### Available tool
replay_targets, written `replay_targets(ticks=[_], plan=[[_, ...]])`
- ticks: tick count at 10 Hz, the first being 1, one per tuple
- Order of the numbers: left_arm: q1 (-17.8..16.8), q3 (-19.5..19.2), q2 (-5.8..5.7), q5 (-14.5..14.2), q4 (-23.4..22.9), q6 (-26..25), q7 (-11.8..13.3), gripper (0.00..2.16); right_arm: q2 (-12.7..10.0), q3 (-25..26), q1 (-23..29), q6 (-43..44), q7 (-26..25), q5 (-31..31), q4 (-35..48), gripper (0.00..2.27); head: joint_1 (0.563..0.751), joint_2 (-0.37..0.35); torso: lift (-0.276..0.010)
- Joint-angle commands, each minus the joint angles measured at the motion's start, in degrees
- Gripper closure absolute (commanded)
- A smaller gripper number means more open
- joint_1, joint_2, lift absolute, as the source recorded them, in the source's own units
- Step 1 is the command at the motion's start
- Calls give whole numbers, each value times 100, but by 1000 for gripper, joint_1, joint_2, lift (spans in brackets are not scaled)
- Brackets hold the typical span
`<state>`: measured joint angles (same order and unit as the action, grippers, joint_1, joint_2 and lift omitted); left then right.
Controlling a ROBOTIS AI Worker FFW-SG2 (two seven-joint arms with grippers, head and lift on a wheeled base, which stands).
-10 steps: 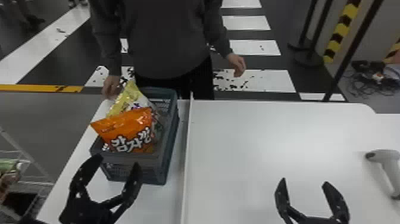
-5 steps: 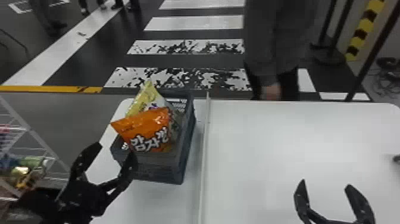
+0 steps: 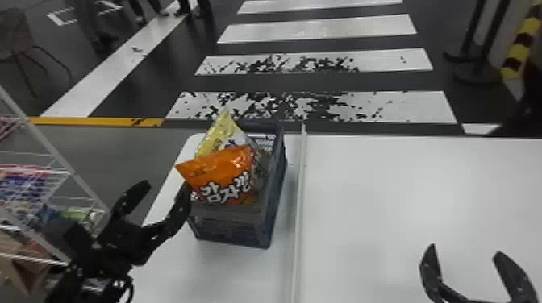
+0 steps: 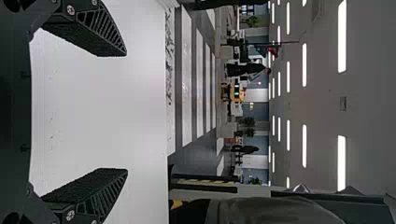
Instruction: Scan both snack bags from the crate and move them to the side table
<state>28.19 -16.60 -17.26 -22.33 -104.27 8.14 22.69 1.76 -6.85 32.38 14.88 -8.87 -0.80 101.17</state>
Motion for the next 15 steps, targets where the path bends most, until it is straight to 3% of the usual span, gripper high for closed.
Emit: replay_targets(ticks=[1,3,8,13,14,15], plan=[[-350,-89,-32,-17,214,-423,192,154,0,-9,-4,-25,-1,-7,8,113,695,224,-99],[-684,-80,-111,1,364,-845,456,154,9,-18,-4,-78,-1,-25,17,113,695,229,-99],[-1387,69,-392,54,900,-1091,1203,151,9,-27,-4,-148,-1,-43,70,113,695,210,-99],[-1941,394,-489,379,1506,-1091,1783,174,18,-27,-4,-166,-1,-43,96,113,695,185,-99],[-1967,421,-489,458,1515,-1091,1889,414,18,-27,-4,-166,-1,-43,96,113,695,178,-99],[-1976,429,-489,493,1489,-1144,1906,940,18,-27,-4,-166,-1,-34,96,113,695,169,-99]])
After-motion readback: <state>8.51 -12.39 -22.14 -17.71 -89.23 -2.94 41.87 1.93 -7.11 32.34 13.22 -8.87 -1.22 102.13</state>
